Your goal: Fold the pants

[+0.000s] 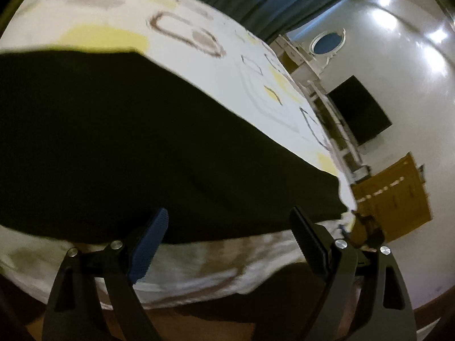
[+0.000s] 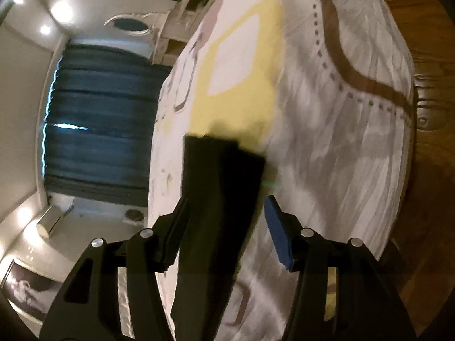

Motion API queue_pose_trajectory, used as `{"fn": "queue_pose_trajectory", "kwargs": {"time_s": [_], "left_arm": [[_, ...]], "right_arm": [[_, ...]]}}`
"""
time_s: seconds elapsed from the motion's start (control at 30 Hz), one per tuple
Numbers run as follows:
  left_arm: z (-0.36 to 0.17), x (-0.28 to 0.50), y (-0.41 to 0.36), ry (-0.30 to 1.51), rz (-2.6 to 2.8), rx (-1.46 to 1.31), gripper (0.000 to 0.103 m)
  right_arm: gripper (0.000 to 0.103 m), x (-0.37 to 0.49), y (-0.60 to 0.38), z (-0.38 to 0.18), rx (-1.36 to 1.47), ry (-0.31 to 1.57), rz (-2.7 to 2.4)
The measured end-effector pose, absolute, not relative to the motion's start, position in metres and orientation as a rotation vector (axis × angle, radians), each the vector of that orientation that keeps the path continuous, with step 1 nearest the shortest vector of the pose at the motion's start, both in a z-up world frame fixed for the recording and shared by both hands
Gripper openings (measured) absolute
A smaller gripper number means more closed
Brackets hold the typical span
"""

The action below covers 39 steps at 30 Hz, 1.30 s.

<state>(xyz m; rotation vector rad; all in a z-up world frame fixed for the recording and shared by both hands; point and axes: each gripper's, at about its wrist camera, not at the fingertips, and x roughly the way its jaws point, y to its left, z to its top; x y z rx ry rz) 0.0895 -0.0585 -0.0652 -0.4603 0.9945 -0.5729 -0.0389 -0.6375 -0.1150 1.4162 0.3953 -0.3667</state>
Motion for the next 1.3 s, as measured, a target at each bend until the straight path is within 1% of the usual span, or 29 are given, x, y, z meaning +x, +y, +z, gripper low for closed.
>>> {"fn": "queue_pose_trajectory", "kwargs": {"time_s": [0.23,0.4,0.47,0.53,0.63,0.73,0.83,0.87,0.9,1.0,1.07,1.1,1.2,1.3], "left_arm": [[-0.055,0.102,-0.006,0.925,-0.389,-0.303,0.086],[-0.060,0.112,0.044,0.914,-0.275,-0.346,0.086],[-0.065,0.116,0.067,0.910,-0.230,-0.386,0.086],[-0.070,0.117,0.092,0.910,-0.189,-0.436,0.086],[-0.078,0.116,0.119,0.911,-0.141,-0.520,0.086],[-0.083,0.114,0.134,0.894,-0.145,-0.567,0.086],[-0.085,0.116,0.132,0.898,-0.163,-0.530,0.086],[-0.086,0.118,0.128,0.906,-0.172,-0.496,0.090],[-0.087,0.120,0.124,0.910,-0.182,-0.468,0.091],[-0.091,0.122,0.106,0.934,-0.183,-0.285,0.091],[-0.094,0.121,0.092,0.941,-0.176,-0.181,0.098],[-0.095,0.121,0.087,0.942,-0.165,-0.147,0.098],[-0.099,0.120,0.085,0.931,-0.146,-0.122,0.098],[-0.100,0.121,0.096,0.899,-0.161,-0.183,0.098]], "right_arm": [[0.054,-0.003,-0.645,-0.113,1.407,0.400,-0.354],[0.054,0.002,-0.654,-0.120,1.381,0.462,-0.384],[0.048,0.005,-0.654,-0.119,1.362,0.486,-0.402],[0.025,0.003,-0.652,-0.116,1.331,0.498,-0.414],[0.017,-0.002,-0.653,-0.115,1.329,0.495,-0.415],[0.013,-0.004,-0.650,-0.108,1.320,0.474,-0.403],[0.013,-0.007,-0.646,-0.093,1.303,0.445,-0.379],[0.013,-0.006,-0.643,-0.087,1.291,0.441,-0.371],[0.012,-0.004,-0.640,-0.079,1.274,0.438,-0.360],[0.012,-0.001,-0.630,-0.061,1.233,0.434,-0.335],[0.012,0.000,-0.623,-0.050,1.213,0.427,-0.317],[0.012,0.002,-0.619,-0.045,1.201,0.426,-0.306],[0.012,0.008,-0.607,-0.031,1.175,0.431,-0.277],[0.012,0.016,-0.592,-0.018,1.144,0.440,-0.247]]}}
